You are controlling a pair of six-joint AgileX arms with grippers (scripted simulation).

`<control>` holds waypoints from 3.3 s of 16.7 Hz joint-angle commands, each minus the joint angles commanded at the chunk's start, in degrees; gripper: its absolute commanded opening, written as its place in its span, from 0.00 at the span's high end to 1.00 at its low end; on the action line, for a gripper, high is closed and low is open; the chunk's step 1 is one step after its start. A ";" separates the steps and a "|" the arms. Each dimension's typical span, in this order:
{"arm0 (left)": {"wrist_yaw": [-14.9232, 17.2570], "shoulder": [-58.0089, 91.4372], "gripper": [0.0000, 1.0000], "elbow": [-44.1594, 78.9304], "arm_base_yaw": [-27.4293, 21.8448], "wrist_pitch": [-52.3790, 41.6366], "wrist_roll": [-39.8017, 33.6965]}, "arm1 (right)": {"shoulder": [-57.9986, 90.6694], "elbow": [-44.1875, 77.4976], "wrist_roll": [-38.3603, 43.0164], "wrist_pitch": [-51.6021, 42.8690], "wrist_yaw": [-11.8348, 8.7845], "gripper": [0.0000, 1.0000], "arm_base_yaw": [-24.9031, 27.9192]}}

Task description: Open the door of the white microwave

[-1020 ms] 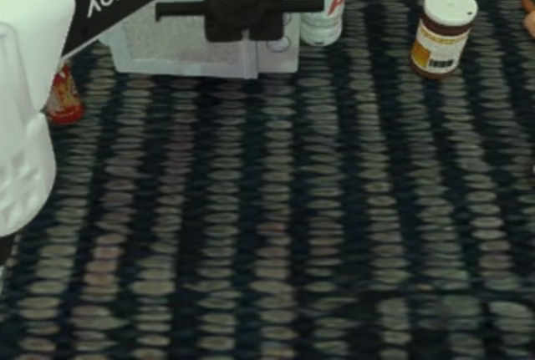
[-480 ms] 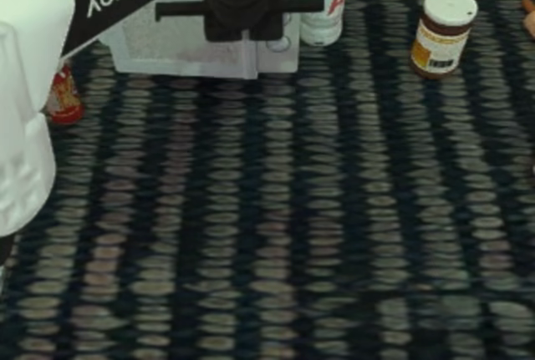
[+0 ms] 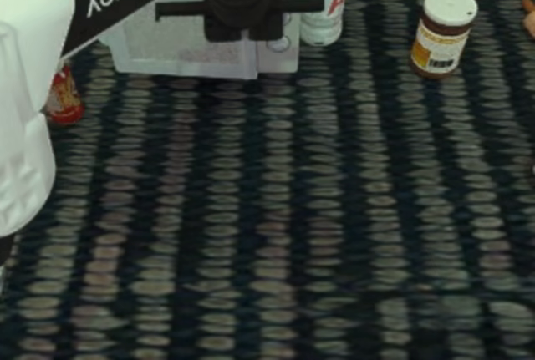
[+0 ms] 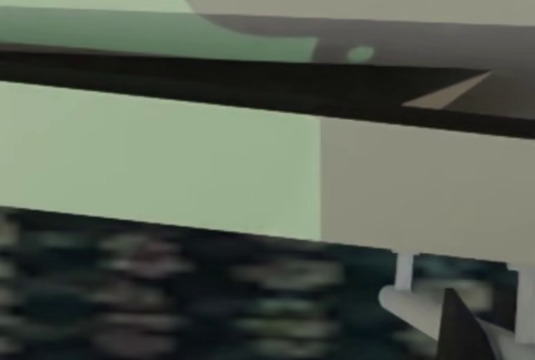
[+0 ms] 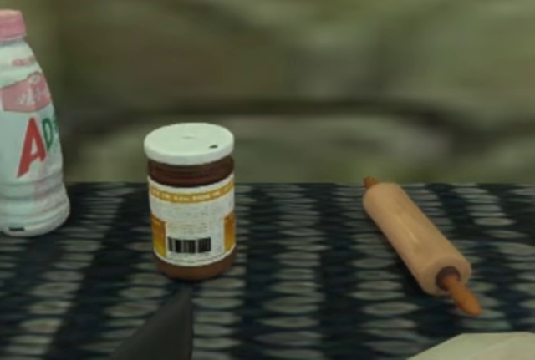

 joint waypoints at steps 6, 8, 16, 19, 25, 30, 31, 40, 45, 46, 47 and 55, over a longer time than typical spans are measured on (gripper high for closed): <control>1.12 -1.96 1.00 -3.79 -0.03 1.86 1.82 | 0.00 0.00 0.00 0.00 0.00 0.00 0.00; 1.72 -3.66 1.00 -6.53 0.25 3.24 3.46 | 0.00 0.00 0.00 0.00 0.00 0.00 0.00; 2.01 -4.63 1.00 -7.68 0.37 4.10 4.19 | 0.00 0.00 0.00 0.00 0.00 0.00 0.00; 2.01 -4.63 1.00 -7.68 0.37 4.10 4.19 | 0.00 0.00 0.00 0.00 0.00 0.00 0.00; 2.01 -4.63 1.00 -7.68 0.37 4.10 4.19 | 0.00 0.00 0.00 0.00 0.00 0.00 0.00; 2.01 -4.63 1.00 -7.68 0.37 4.10 4.19 | 0.00 0.00 0.00 0.00 0.00 0.00 0.00; 2.01 -4.63 1.00 -7.68 0.37 4.10 4.19 | 0.00 0.00 0.00 0.00 0.00 0.00 0.00; 3.77 -7.49 1.00 -12.84 0.64 6.41 7.38 | 0.00 0.00 0.00 0.00 0.00 0.00 0.00; 4.75 -9.73 1.00 -15.75 1.06 8.19 9.53 | 0.00 0.00 0.00 0.00 0.00 0.00 0.00; 4.75 -9.73 1.00 -15.75 1.06 8.19 9.53 | 0.00 0.00 0.00 0.00 0.00 0.00 0.00; 4.75 -9.73 1.00 -15.75 1.06 8.19 9.53 | 0.00 0.00 0.00 0.00 0.00 0.00 0.00; 4.75 -9.73 1.00 -15.75 1.06 8.19 9.53 | 0.00 0.00 0.00 0.00 0.00 0.00 0.00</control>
